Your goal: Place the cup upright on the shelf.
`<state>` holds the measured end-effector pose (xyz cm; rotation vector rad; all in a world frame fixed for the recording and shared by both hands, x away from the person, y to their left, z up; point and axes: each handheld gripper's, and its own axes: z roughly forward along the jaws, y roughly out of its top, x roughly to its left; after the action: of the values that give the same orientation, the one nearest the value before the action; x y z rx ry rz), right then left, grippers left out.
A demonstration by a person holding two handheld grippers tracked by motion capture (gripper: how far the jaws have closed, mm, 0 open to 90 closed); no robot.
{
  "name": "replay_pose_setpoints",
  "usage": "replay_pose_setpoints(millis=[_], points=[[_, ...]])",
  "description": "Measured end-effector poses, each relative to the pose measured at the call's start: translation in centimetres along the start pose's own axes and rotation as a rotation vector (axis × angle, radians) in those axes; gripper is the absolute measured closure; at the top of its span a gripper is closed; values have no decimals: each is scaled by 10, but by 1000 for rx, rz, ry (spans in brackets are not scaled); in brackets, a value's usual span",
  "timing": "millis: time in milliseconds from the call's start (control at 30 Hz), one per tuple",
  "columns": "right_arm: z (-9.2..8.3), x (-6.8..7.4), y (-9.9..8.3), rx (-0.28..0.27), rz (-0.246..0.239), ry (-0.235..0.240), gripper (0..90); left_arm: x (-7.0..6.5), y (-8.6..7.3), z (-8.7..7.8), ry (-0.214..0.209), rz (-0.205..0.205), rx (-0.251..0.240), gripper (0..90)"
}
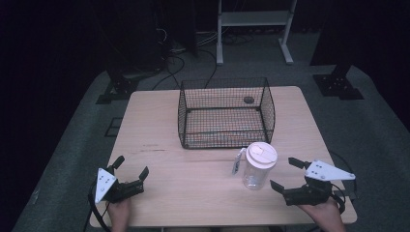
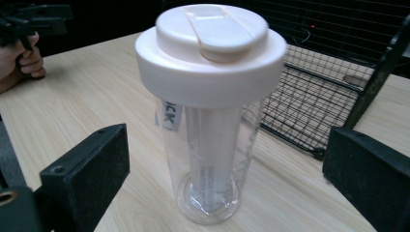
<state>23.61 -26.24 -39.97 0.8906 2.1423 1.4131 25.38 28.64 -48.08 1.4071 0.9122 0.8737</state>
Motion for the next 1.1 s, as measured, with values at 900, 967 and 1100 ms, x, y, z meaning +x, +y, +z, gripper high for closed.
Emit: replay_pose_setpoints(millis=[900, 967, 1100], points=[[37, 7, 37, 75, -73, 0, 2, 0, 0, 0, 1, 3, -2, 9], [39, 7, 38, 79, -79, -7, 2, 0, 0, 0, 1, 3, -3, 9], [46, 8, 41, 88, -86, -5, 2, 0, 0, 0, 1, 3, -3, 9]])
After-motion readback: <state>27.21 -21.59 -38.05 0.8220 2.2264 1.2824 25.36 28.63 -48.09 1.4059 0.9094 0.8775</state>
